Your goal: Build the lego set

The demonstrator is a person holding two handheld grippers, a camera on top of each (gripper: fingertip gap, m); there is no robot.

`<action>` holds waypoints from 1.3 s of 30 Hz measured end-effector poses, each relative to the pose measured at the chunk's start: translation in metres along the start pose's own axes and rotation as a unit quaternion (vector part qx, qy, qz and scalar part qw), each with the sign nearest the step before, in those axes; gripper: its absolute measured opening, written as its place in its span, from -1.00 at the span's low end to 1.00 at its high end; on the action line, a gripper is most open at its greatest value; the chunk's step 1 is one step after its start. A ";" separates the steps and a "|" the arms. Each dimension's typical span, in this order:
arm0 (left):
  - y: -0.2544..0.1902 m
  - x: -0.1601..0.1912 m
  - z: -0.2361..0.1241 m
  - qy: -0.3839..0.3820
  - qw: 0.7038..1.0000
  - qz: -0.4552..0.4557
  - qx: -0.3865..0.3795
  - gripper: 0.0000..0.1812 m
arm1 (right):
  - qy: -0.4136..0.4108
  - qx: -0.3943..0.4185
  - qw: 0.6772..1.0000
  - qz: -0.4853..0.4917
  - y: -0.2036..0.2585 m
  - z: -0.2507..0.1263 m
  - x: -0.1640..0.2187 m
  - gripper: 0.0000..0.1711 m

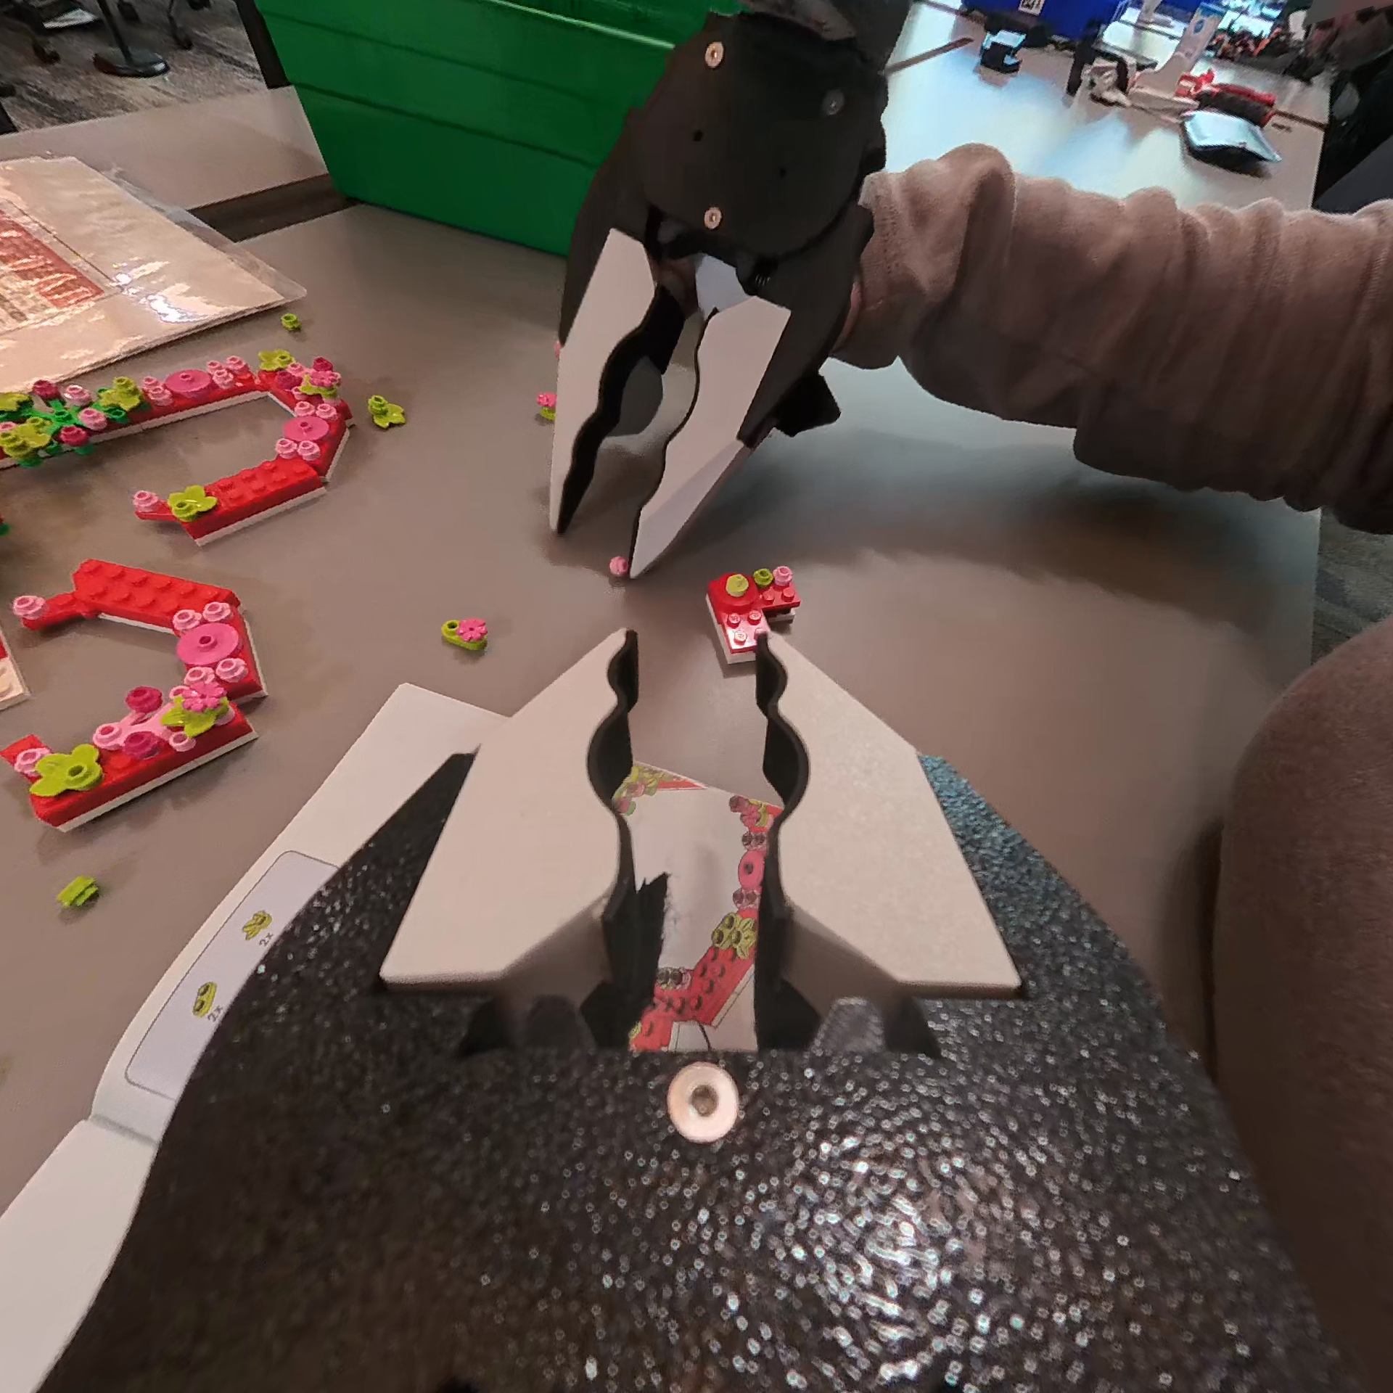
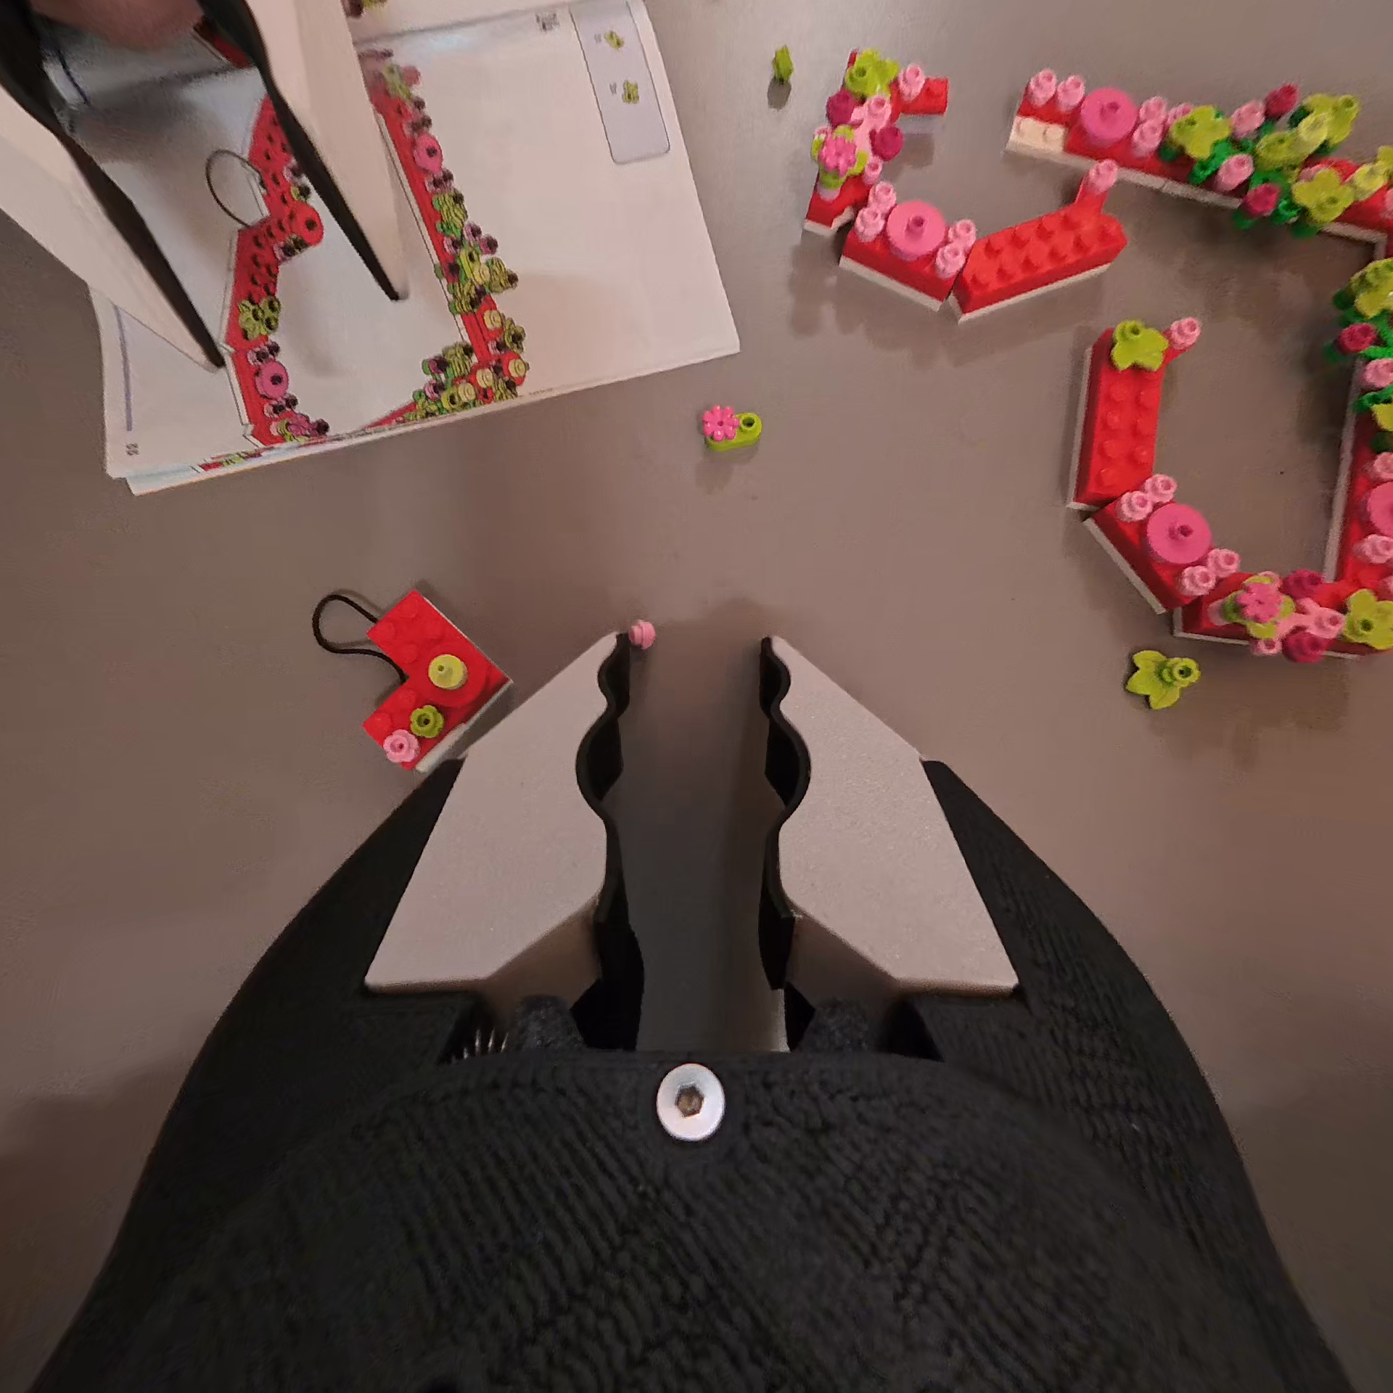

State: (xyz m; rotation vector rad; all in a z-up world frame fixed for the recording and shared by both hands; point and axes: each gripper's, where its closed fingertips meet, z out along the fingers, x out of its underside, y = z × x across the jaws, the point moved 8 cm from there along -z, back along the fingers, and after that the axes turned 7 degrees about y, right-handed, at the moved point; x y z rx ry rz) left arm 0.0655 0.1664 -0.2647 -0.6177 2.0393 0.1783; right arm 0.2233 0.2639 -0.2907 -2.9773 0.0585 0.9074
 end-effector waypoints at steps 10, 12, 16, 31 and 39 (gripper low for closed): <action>0.021 -0.013 0.020 0.054 0.995 0.079 -0.013 -0.68 | -0.004 -0.009 1.000 0.011 -0.001 0.000 0.001 -0.62; 0.024 -0.016 0.029 0.070 0.992 0.108 0.007 -0.68 | -0.010 -0.012 1.000 0.014 -0.001 0.000 0.002 -0.62; 0.030 -0.023 0.049 0.092 0.975 0.199 0.046 -0.70 | -0.017 -0.017 1.000 0.016 -0.002 -0.001 0.003 -0.63; 0.049 -0.022 0.085 0.131 0.938 0.297 0.123 -0.82 | -0.009 -0.017 1.000 0.004 -0.003 -0.001 0.002 -0.64; 0.048 -0.026 0.090 0.133 0.922 0.335 0.140 -0.88 | -0.009 -0.022 1.000 0.003 -0.004 -0.001 0.003 -0.65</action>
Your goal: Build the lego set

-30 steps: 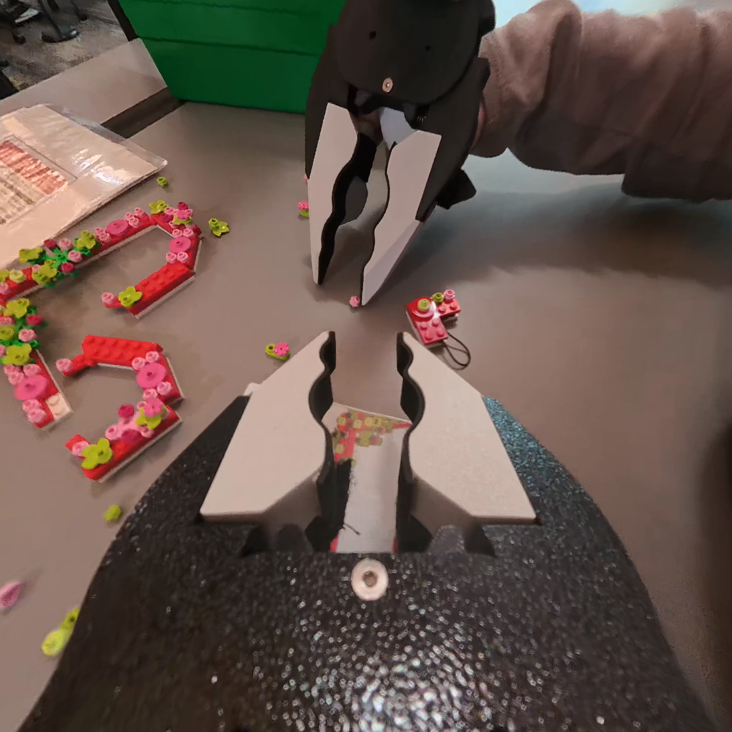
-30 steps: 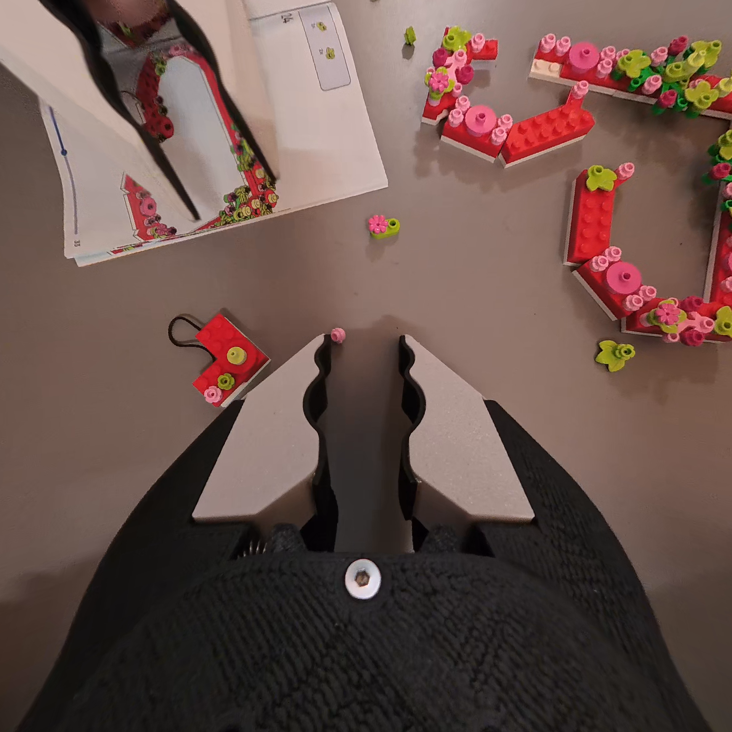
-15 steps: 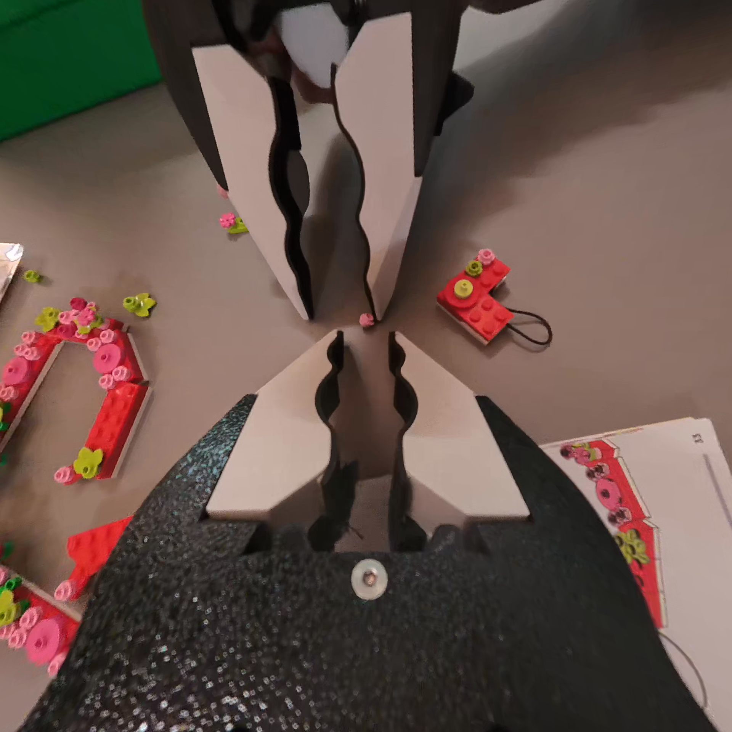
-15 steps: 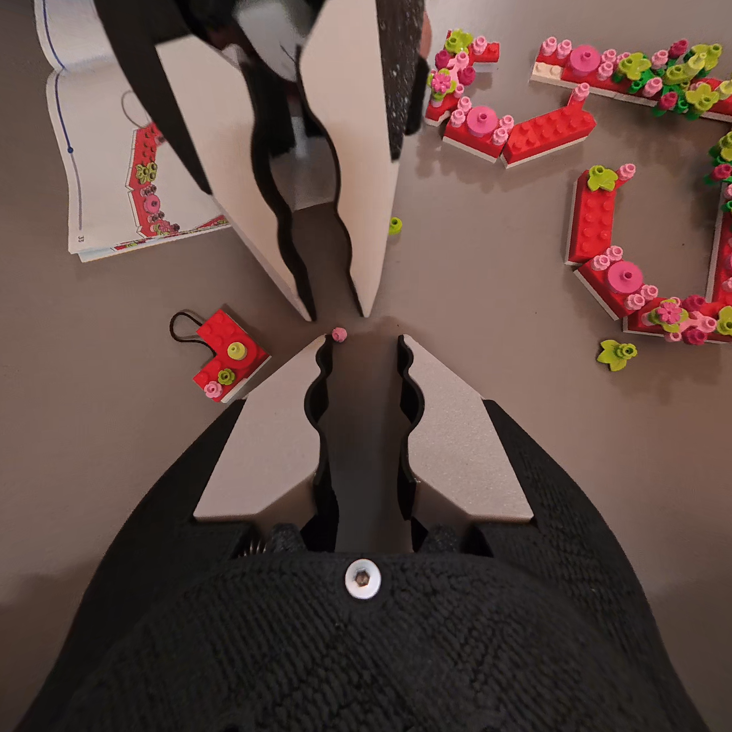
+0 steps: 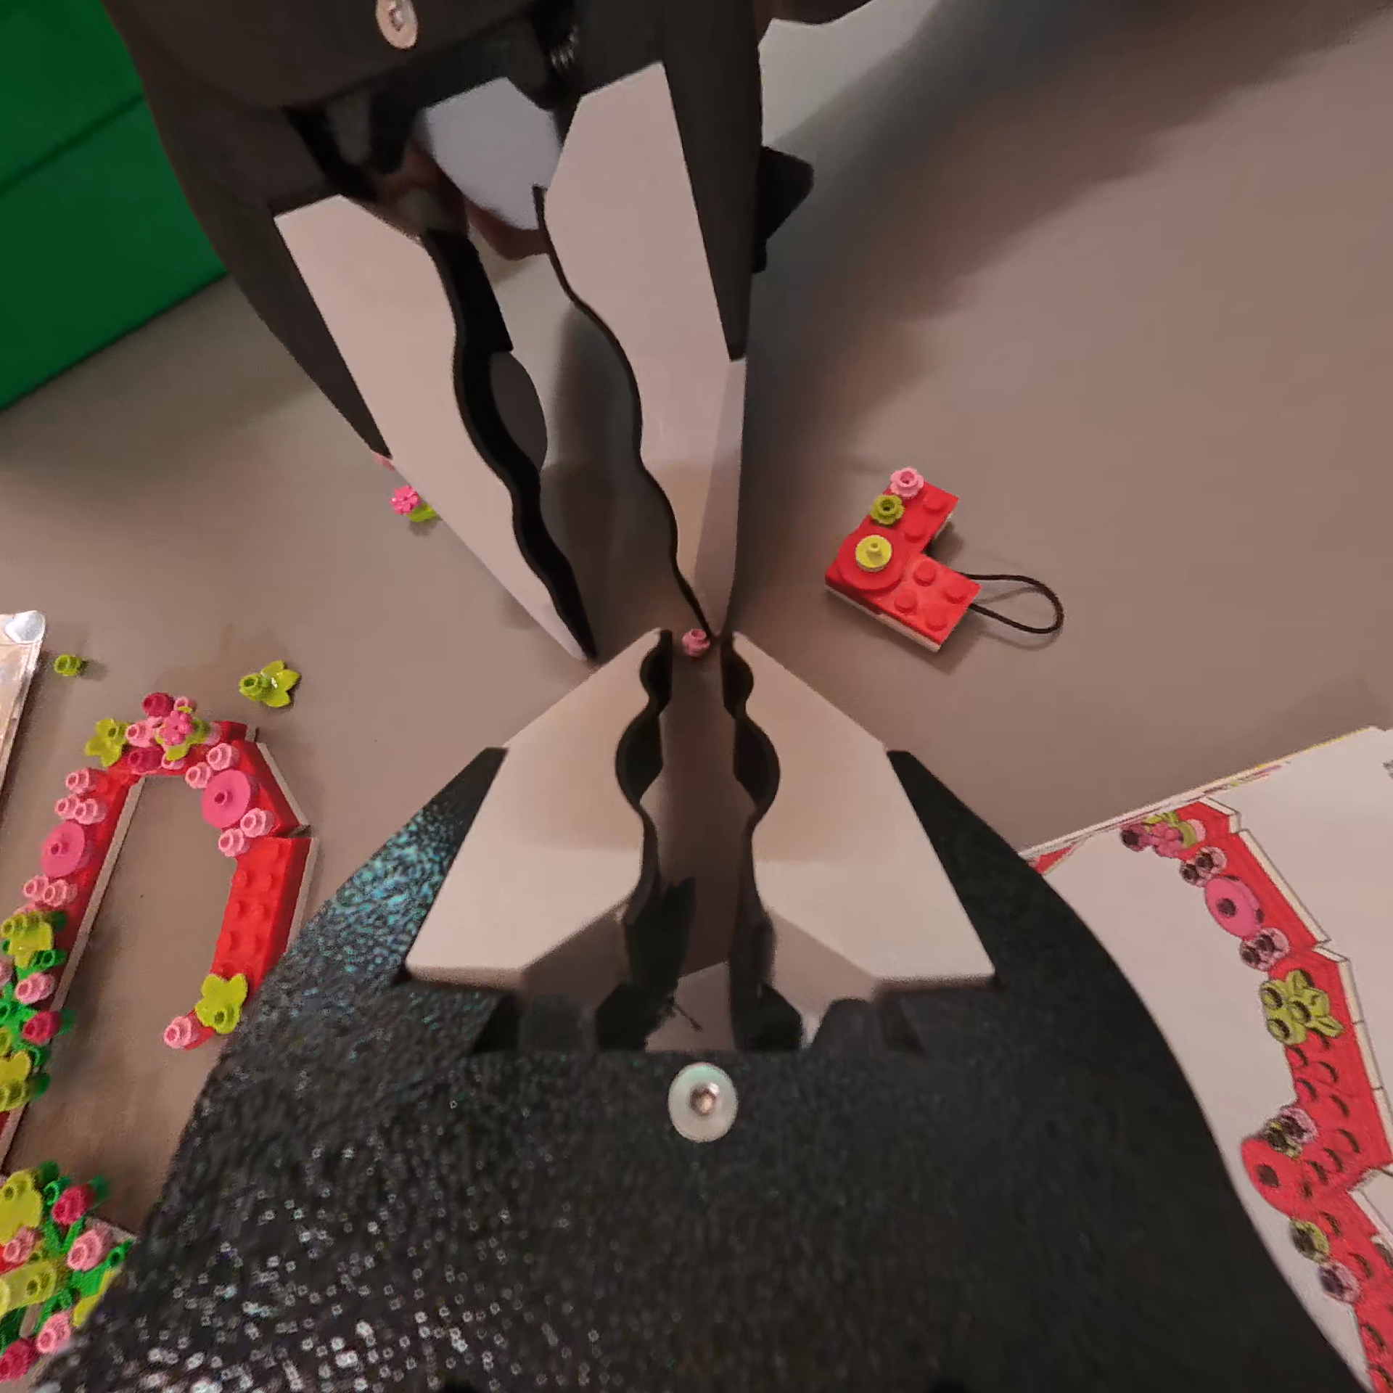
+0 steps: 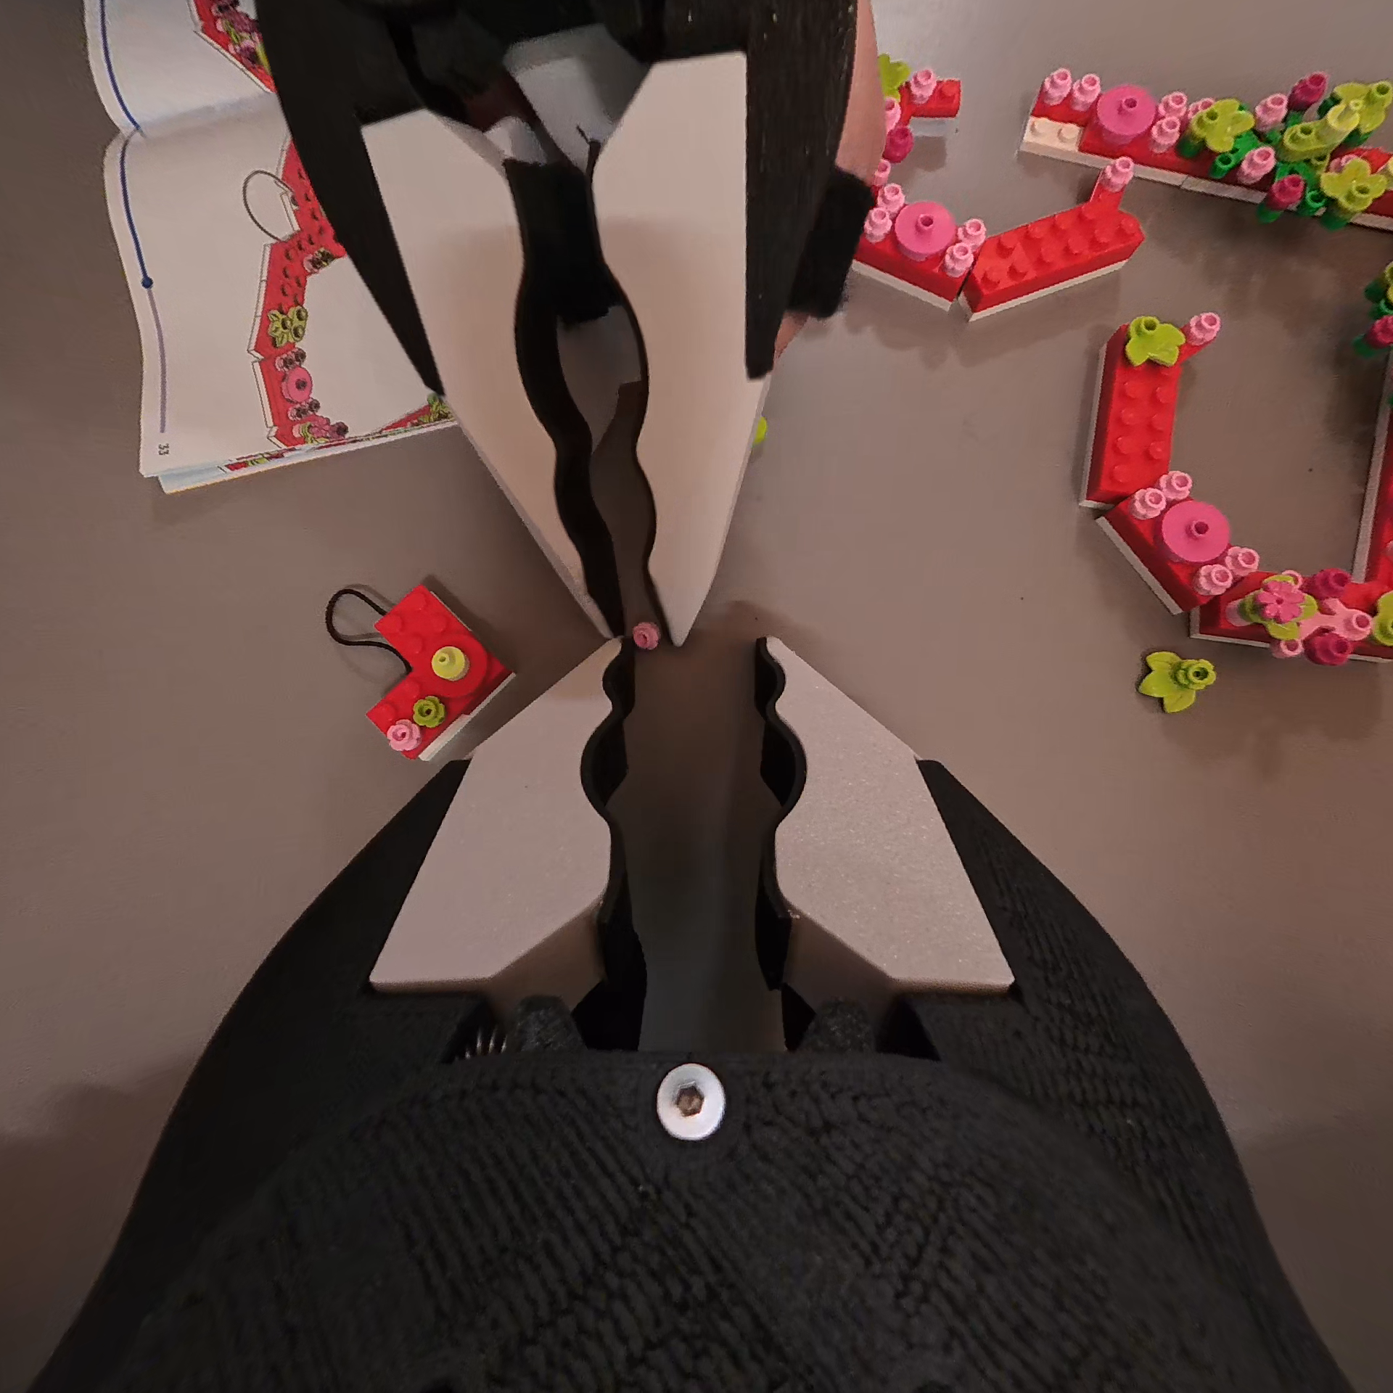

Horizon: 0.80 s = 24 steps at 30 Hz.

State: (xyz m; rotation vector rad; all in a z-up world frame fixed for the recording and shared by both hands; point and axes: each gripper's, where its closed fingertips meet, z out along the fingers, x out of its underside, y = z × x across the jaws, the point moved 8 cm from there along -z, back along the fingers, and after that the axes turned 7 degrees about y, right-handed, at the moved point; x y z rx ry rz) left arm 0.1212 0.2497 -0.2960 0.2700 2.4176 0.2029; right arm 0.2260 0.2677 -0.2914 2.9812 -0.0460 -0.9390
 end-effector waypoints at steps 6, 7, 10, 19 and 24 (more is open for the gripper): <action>-0.001 0.002 0.000 -0.003 1.000 -0.008 -0.005 -0.94 | -0.005 -0.001 1.000 0.002 0.000 0.000 0.001 -0.64; -0.001 0.002 0.000 -0.005 1.000 -0.011 -0.009 -0.94 | -0.007 0.000 1.000 0.005 0.000 -0.001 0.002 -0.64; -0.004 0.004 -0.001 -0.011 1.000 -0.021 -0.020 -0.94 | -0.019 0.023 0.999 0.025 0.000 -0.008 0.012 -0.62; -0.017 0.005 -0.013 -0.008 0.995 -0.051 -0.084 -0.94 | -0.110 0.008 0.989 0.097 0.052 -0.021 0.028 -0.54; -0.047 0.001 -0.027 -0.039 0.989 -0.085 -0.114 -0.94 | -0.093 0.020 0.990 0.105 0.075 -0.009 0.025 -0.57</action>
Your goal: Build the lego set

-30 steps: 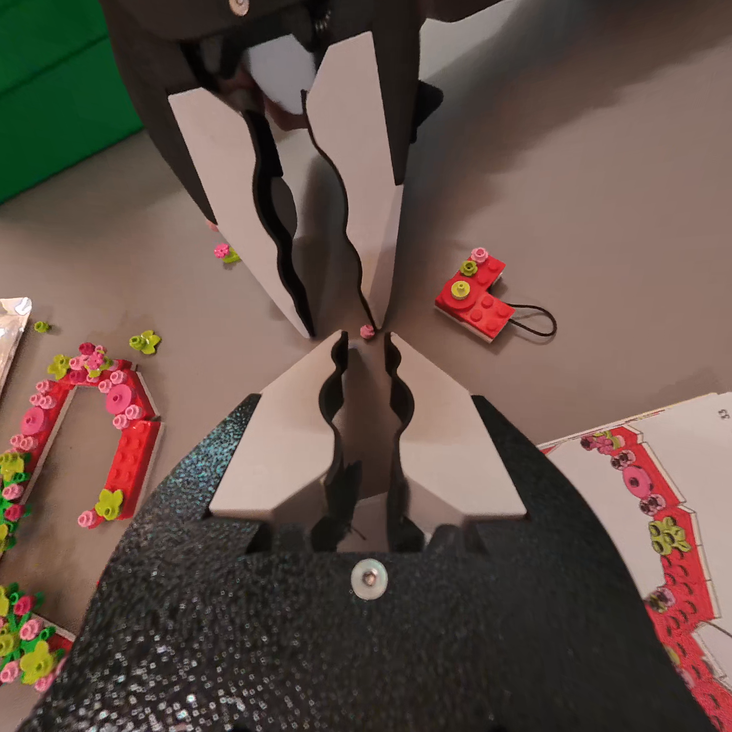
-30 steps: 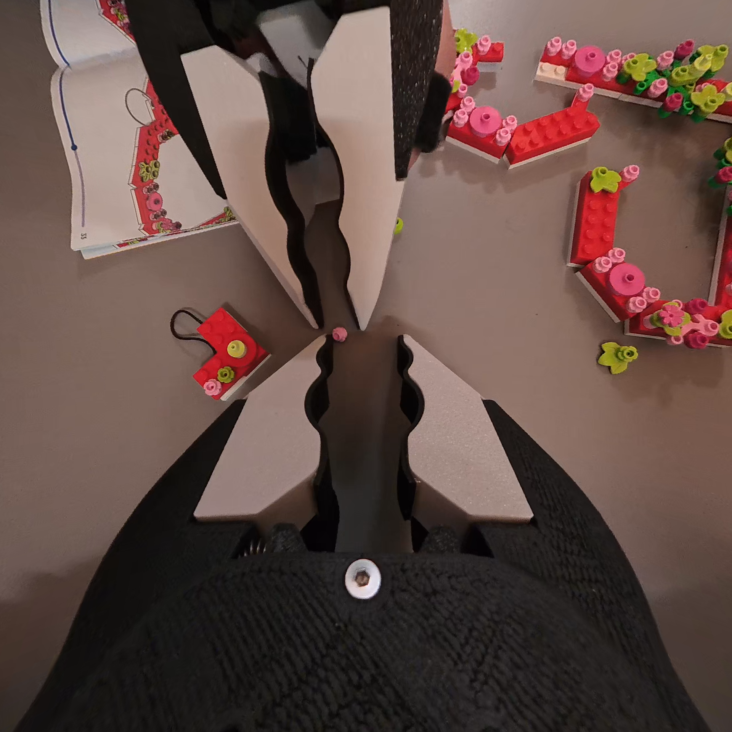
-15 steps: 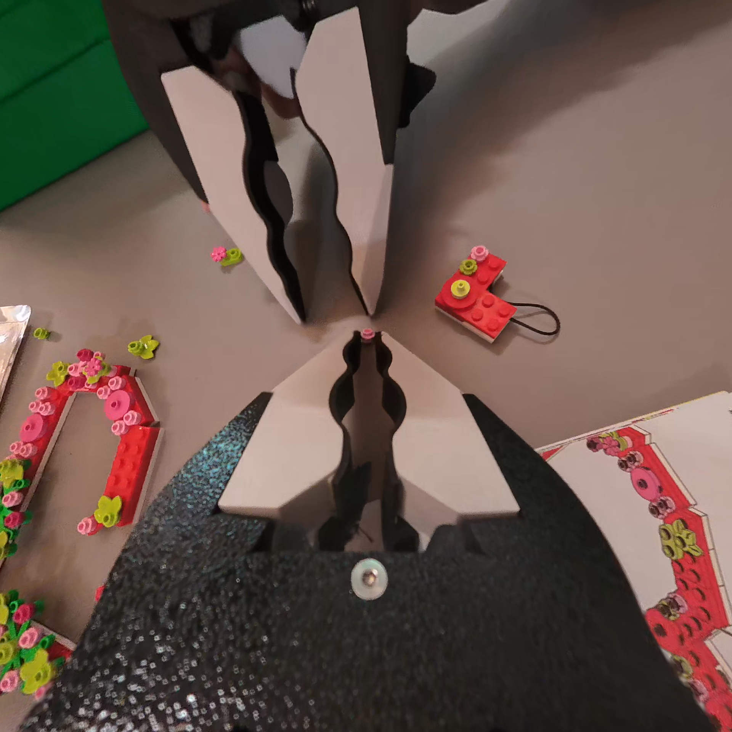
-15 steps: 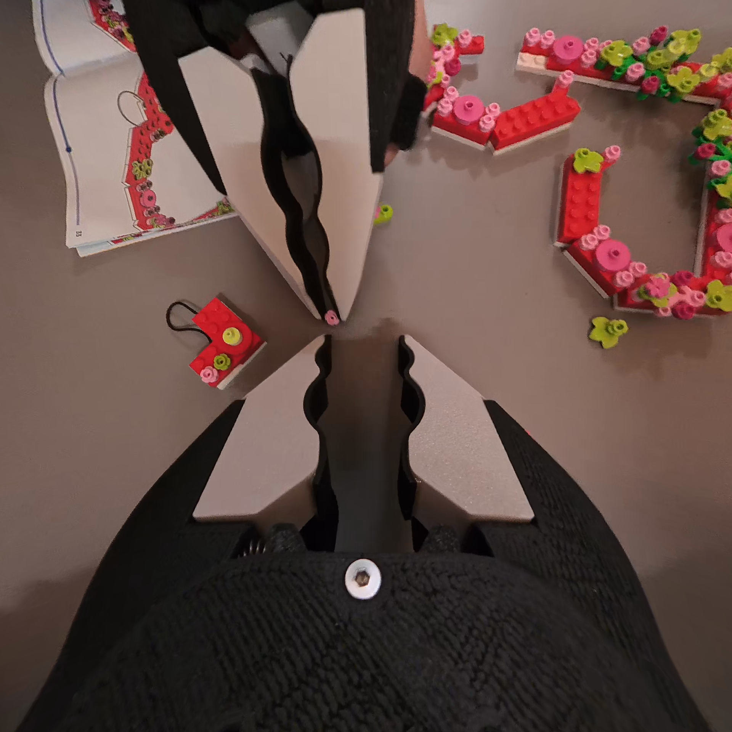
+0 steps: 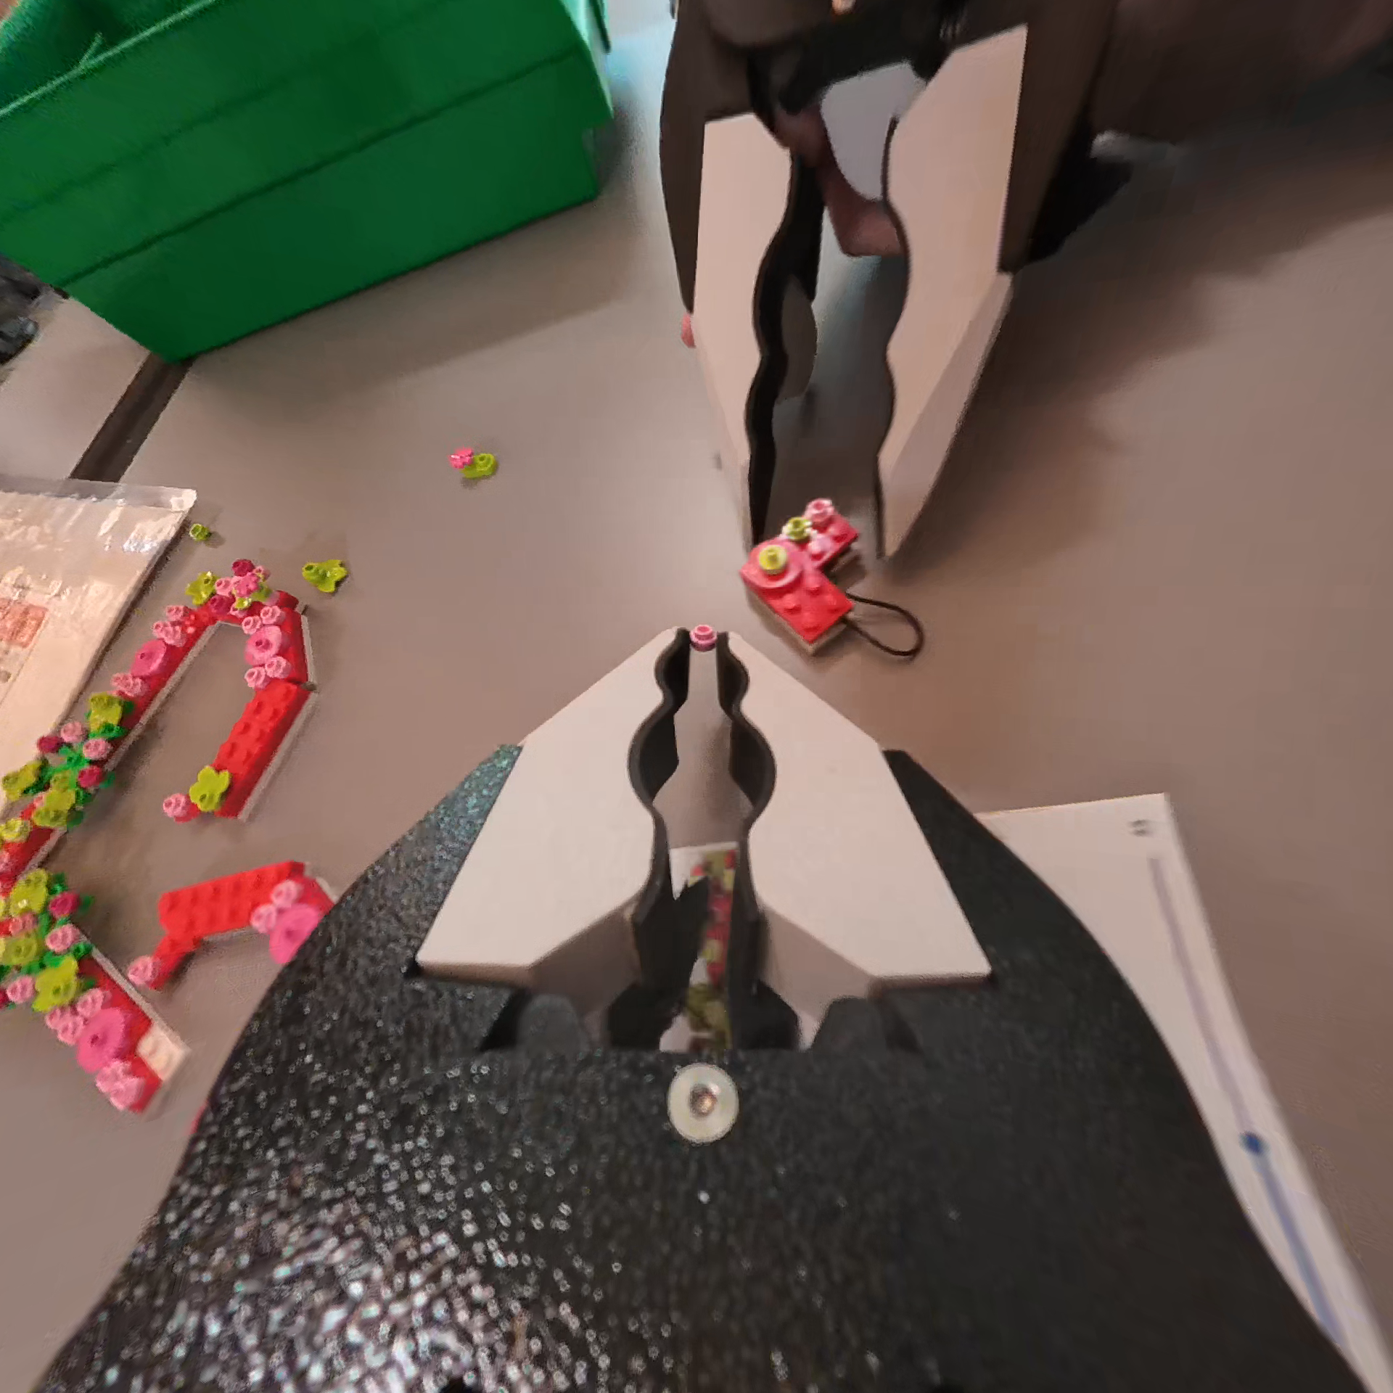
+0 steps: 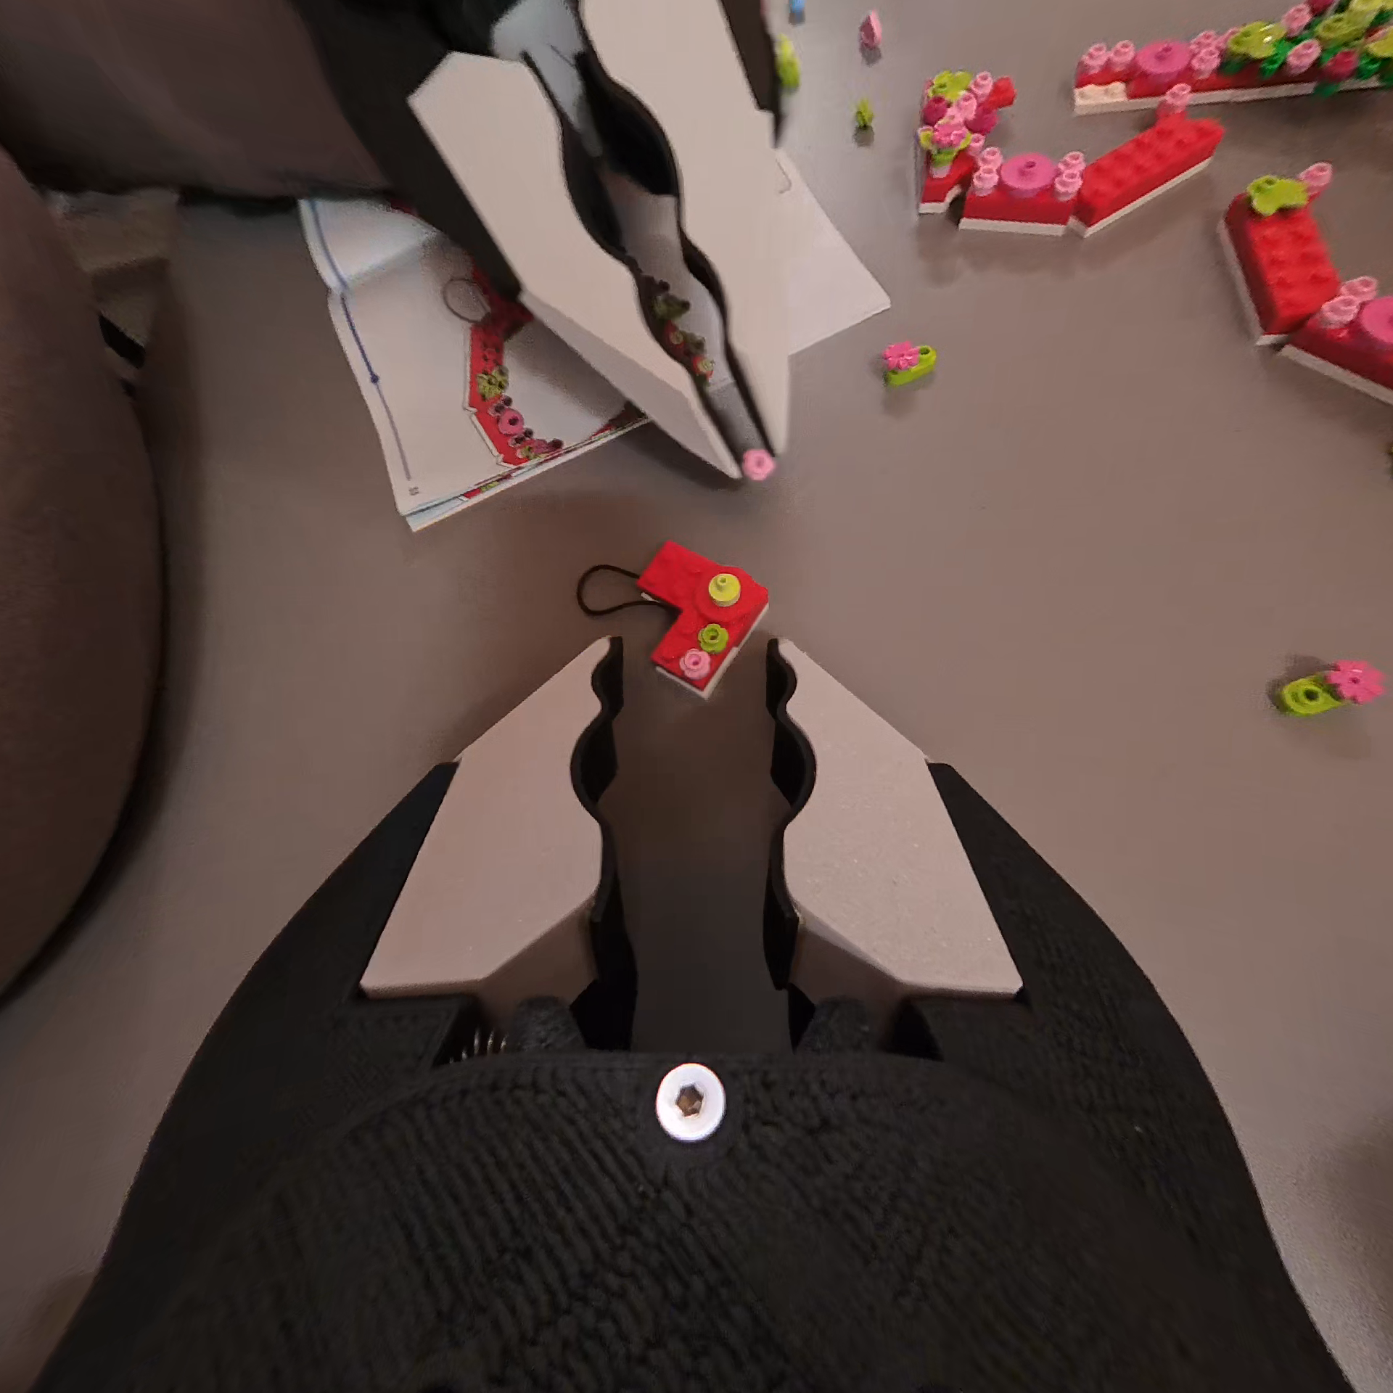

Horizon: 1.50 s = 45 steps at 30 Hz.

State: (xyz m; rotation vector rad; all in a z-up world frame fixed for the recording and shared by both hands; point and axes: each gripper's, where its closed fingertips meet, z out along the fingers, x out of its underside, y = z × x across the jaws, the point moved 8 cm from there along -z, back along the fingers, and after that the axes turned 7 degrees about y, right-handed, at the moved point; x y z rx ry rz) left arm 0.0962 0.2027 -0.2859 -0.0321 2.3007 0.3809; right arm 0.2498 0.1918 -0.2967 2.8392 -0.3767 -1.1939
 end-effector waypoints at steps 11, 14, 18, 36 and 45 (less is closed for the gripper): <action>-0.030 -0.006 0.000 0.020 0.994 -0.084 -0.062 -0.94 | 0.008 0.051 0.999 0.005 0.004 0.004 -0.001 -0.82; -0.034 -0.009 0.000 0.017 0.991 -0.111 -0.074 -0.94 | 0.007 0.055 0.998 0.011 0.004 0.004 -0.002 -0.83; -0.041 -0.009 0.000 0.022 0.990 -0.108 -0.092 -0.94 | 0.007 0.062 0.998 0.012 0.005 0.005 -0.002 -0.82; -0.048 -0.009 0.004 0.029 0.990 -0.113 -0.083 -0.94 | 0.006 0.060 0.998 0.020 0.004 0.006 -0.003 -0.82; -0.050 -0.009 0.004 0.040 0.990 -0.107 -0.086 -0.94 | 0.006 0.060 0.998 0.020 0.004 0.006 -0.003 -0.83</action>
